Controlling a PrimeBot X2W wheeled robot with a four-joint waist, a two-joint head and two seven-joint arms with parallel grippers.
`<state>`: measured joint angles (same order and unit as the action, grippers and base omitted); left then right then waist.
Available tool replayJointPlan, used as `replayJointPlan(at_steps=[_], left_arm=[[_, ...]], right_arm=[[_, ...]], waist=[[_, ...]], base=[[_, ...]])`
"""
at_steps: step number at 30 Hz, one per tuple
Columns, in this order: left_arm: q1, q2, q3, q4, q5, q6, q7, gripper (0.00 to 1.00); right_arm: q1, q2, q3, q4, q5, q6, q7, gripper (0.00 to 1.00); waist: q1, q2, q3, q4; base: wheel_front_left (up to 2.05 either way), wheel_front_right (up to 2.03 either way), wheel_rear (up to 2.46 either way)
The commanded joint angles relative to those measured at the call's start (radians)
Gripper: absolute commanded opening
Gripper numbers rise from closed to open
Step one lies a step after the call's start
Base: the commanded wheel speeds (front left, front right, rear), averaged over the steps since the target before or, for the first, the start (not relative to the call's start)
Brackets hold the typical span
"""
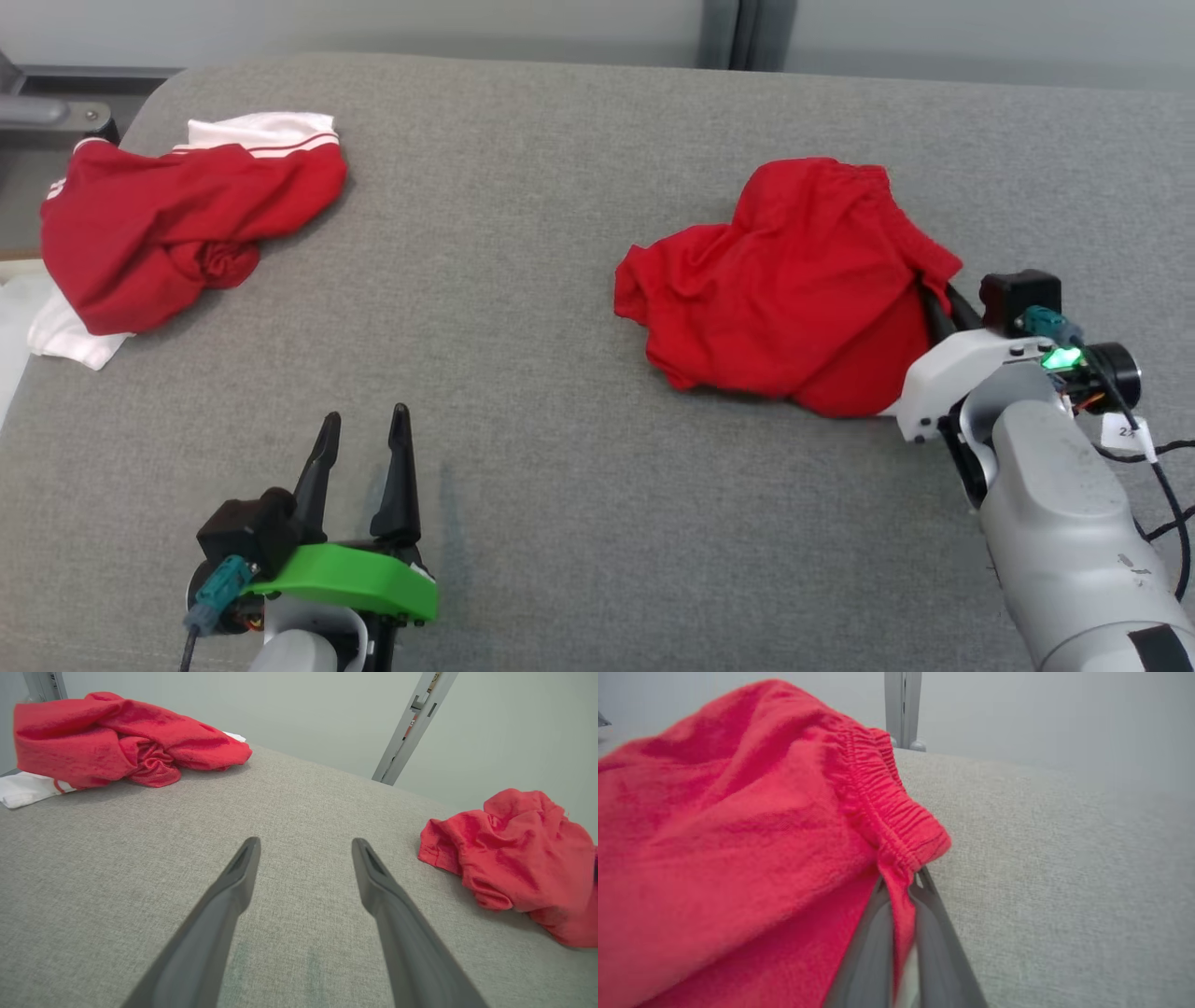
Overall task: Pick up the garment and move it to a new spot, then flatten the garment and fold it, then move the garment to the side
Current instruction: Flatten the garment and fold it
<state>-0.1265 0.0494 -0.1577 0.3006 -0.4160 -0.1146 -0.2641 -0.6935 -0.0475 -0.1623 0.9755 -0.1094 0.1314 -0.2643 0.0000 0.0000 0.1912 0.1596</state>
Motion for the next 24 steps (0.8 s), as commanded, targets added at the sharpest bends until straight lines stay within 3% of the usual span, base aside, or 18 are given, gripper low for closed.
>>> replayJointPlan(at_steps=[1, 14, 19, 24], left_arm=[[0.012, 0.002, 0.005, -0.001, 0.012, -0.004, -0.001, 1.0], [0.021, 0.002, 0.002, -0.008, 0.013, -0.006, -0.001, 1.0], [0.021, 0.002, 0.001, -0.013, 0.009, -0.005, -0.001, 1.0], [0.008, 0.002, -0.01, -0.019, -0.004, 0.0, -0.001, 1.0]], right_arm=[[-0.006, -0.008, -0.024, -0.033, -0.022, -0.001, 0.0, 0.0], [-0.222, -0.011, -0.138, -0.34, -0.087, -0.001, 0.0, 0.0], [-0.27, -0.007, -0.085, -0.402, -0.095, -0.001, 0.0, 0.0], [-0.223, -0.004, 0.047, -0.374, -0.053, -0.001, 0.0, 0.0]], waist=[[0.0, 0.0, -0.026, -0.028], [0.0, 0.0, -0.056, -0.067], [0.0, 0.0, -0.057, -0.062], [0.0, 0.0, -0.04, -0.046]], base=[[0.0, 0.0, 0.0], [0.0, 0.0, 0.0], [0.0, 0.0, 0.0], [0.0, 0.0, 0.0]])
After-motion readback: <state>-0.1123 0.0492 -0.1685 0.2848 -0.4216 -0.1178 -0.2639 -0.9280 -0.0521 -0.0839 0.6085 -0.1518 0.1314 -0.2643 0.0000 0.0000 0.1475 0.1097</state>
